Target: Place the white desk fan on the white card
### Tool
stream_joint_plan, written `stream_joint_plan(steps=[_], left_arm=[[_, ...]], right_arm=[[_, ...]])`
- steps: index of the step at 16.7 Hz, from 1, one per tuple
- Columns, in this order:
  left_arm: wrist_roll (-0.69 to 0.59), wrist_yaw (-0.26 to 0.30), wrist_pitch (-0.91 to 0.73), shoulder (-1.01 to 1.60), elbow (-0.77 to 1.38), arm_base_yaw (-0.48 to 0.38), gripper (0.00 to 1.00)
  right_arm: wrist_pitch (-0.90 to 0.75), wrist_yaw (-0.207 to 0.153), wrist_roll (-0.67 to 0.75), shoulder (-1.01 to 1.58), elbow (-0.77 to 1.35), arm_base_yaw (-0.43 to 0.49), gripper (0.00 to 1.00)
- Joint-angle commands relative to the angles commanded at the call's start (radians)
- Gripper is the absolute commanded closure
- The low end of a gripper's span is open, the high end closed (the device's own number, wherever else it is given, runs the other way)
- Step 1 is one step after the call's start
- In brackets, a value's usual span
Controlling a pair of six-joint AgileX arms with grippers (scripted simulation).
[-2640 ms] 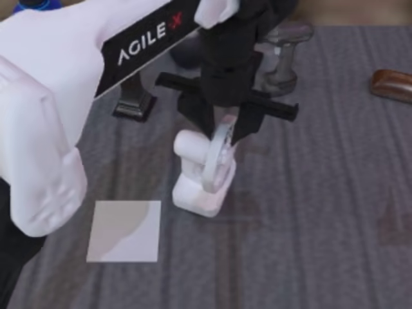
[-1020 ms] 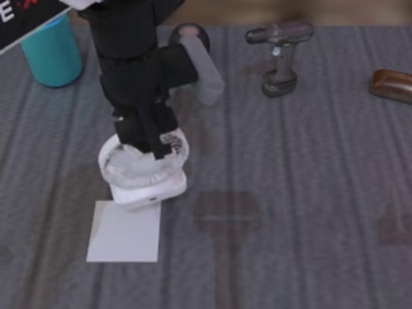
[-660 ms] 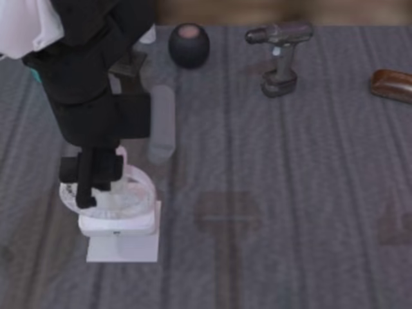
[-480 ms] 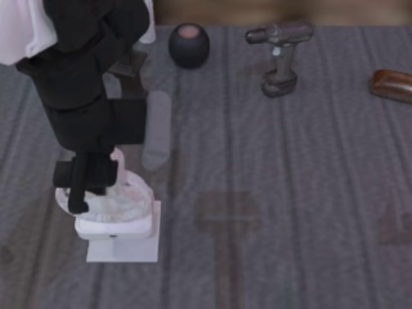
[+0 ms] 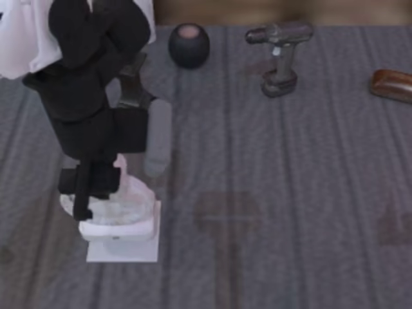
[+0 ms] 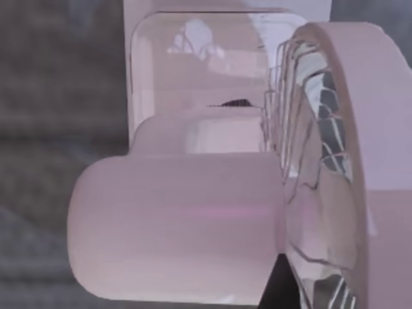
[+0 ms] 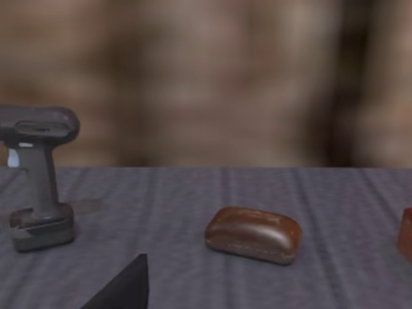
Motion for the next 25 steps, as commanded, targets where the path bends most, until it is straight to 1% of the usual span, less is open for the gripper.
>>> stream_joint_plan(steps=[3,7,20,21,25], left_arm=[[0.005,0.003,0.053,0.007,-0.052,0.004,1.0],[0.005,0.003,0.056,0.008,-0.056,0.004,1.0],[0.005,0.003,0.056,0.008,-0.056,0.004,0.02],[0.005,0.003,0.056,0.008,-0.056,0.004,0.0],[0.005,0.003,0.056,0.008,-0.056,0.004,0.0]], right_arm=[[0.0,0.0,0.0,0.0,0.0,0.0,0.0],[0.0,0.0,0.0,0.0,0.0,0.0,0.0],[0.0,0.0,0.0,0.0,0.0,0.0,0.0],[0.0,0.0,0.0,0.0,0.0,0.0,0.0],[0.0,0.0,0.0,0.0,0.0,0.0,0.0]])
